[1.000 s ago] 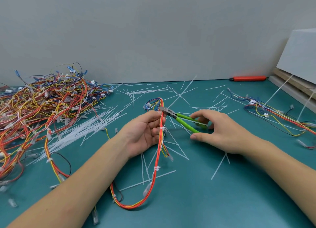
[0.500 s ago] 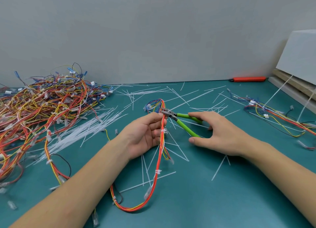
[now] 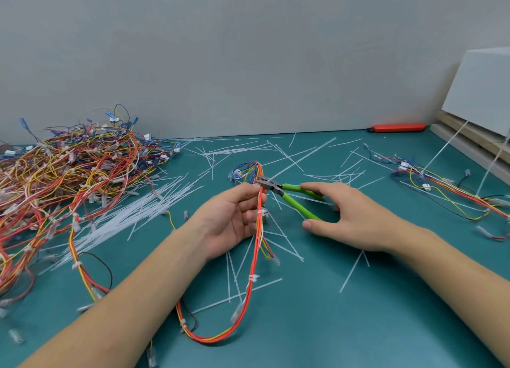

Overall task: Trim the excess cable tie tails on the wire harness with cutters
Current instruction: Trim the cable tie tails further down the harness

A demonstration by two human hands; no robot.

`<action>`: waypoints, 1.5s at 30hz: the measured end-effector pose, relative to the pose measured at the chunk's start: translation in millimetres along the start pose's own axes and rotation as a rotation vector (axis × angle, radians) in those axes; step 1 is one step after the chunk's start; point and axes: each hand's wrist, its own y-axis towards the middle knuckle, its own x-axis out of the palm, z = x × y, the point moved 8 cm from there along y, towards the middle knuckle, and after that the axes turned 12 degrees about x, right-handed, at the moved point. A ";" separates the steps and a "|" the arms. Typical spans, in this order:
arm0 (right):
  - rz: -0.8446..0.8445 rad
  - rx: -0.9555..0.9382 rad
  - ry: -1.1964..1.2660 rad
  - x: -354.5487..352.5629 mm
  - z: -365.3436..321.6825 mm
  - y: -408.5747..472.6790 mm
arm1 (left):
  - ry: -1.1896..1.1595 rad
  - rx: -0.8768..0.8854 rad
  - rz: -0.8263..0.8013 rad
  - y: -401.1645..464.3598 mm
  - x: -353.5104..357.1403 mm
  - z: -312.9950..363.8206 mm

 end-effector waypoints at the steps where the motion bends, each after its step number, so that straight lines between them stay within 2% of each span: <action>1: -0.002 -0.003 -0.004 -0.2 -0.4 -0.2 | 0.001 -0.001 0.002 0.2 -0.1 -0.2; 12: -0.020 0.032 0.095 -6.7 2.5 1.5 | 0.003 0.004 -0.004 0.5 -1.1 0.8; 29: -0.014 -0.001 0.034 -3.9 -6.3 -4.6 | 0.009 0.011 -0.007 0.6 -0.8 -0.1; 34: 0.017 0.020 0.125 -9.3 1.3 -0.4 | -0.014 -0.003 -0.009 -0.4 -0.7 1.3; 38: 0.051 0.009 0.084 -7.5 2.2 0.6 | -0.012 0.002 -0.010 -1.1 0.6 1.3; 45: 0.013 -0.001 0.019 -1.4 -3.4 -3.5 | 0.004 -0.001 -0.007 -0.8 0.0 0.6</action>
